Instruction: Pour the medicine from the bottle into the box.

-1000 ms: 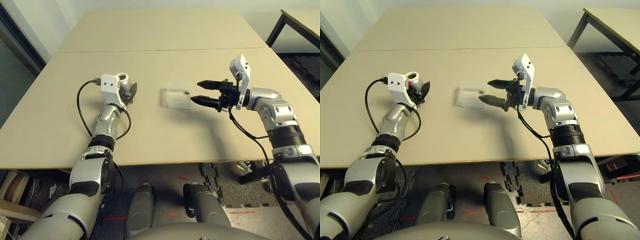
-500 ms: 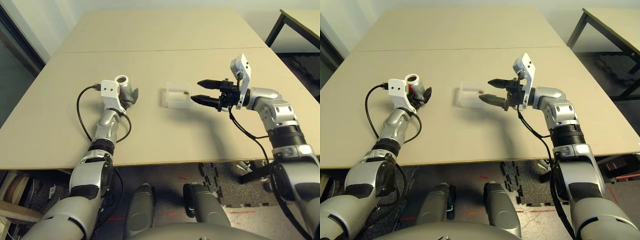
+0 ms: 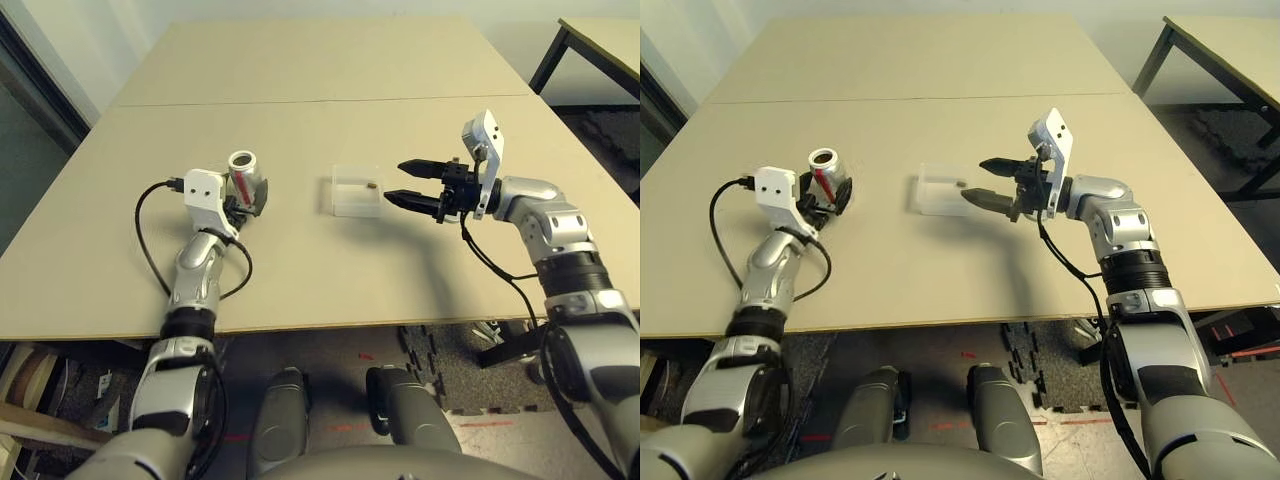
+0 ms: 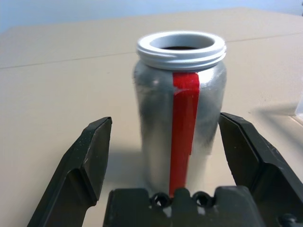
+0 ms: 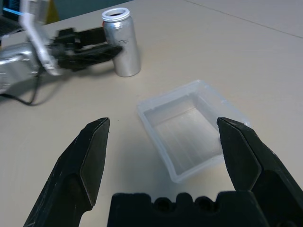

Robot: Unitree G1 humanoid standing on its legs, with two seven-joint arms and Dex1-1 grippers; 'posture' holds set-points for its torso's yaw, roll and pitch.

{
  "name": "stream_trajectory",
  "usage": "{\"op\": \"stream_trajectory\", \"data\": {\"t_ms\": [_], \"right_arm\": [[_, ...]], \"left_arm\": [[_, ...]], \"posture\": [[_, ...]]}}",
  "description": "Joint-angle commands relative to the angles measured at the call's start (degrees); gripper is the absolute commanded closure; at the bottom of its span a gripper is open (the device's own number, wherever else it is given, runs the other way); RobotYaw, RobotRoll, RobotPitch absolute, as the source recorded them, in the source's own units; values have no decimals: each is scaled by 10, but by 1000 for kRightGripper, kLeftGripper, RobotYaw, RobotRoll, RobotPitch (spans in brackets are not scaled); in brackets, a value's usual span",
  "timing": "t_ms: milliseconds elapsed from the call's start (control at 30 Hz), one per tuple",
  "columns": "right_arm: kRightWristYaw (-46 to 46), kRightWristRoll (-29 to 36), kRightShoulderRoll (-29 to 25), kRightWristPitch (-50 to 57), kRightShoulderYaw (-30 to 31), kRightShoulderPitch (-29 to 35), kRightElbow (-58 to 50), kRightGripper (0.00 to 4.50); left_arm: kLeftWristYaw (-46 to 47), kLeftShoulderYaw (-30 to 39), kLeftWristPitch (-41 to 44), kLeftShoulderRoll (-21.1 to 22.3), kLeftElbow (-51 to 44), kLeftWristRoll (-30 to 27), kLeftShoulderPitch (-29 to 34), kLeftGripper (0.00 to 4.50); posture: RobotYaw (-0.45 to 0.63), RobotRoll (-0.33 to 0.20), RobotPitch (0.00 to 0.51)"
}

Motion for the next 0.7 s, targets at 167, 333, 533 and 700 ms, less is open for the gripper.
{"op": "stream_trajectory", "data": {"t_ms": [167, 333, 533, 700], "right_arm": [[-3, -17, -20, -38, -13, 2, 45, 0], [5, -21, -31, -53, -13, -3, 67, 0], [3, -25, -31, -67, -15, -14, 91, 0], [-40, -35, -26, -100, -34, -30, 136, 0]], "left_arm": [[22, 30, 107, 22, -178, -44, 93, 36], [29, 90, 125, 65, -182, -72, 103, 36], [36, 152, 150, 116, -131, -107, 63, 36], [45, 151, 138, 137, -76, -89, 30, 36]], "posture": [[-28, 0, 99], [-20, 0, 101], [-15, 0, 100], [-14, 0, 97]]}}
